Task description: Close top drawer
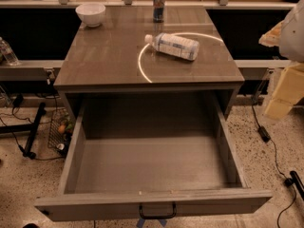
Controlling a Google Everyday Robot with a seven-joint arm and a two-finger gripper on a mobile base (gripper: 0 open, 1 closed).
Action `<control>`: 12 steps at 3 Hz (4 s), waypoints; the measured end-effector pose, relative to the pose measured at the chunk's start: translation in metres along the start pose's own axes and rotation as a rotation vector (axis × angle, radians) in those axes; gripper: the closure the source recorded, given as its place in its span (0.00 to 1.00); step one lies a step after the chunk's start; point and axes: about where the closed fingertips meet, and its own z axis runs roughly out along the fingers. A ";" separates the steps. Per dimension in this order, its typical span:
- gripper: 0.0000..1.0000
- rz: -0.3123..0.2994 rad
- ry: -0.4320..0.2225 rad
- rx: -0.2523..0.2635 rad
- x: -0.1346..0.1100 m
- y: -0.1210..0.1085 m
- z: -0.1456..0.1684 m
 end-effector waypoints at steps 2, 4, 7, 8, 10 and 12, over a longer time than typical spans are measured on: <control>0.00 -0.048 -0.008 0.001 0.009 0.015 0.025; 0.00 -0.203 0.004 -0.067 0.050 0.069 0.128; 0.00 -0.244 -0.058 -0.205 0.074 0.143 0.235; 0.00 -0.237 -0.083 -0.218 0.071 0.154 0.253; 0.33 -0.238 -0.138 -0.210 0.036 0.149 0.285; 0.79 -0.235 -0.145 -0.204 0.025 0.141 0.291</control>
Offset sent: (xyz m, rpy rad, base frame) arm -0.0128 -0.0030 -0.0622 -0.0116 0.0123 0.0832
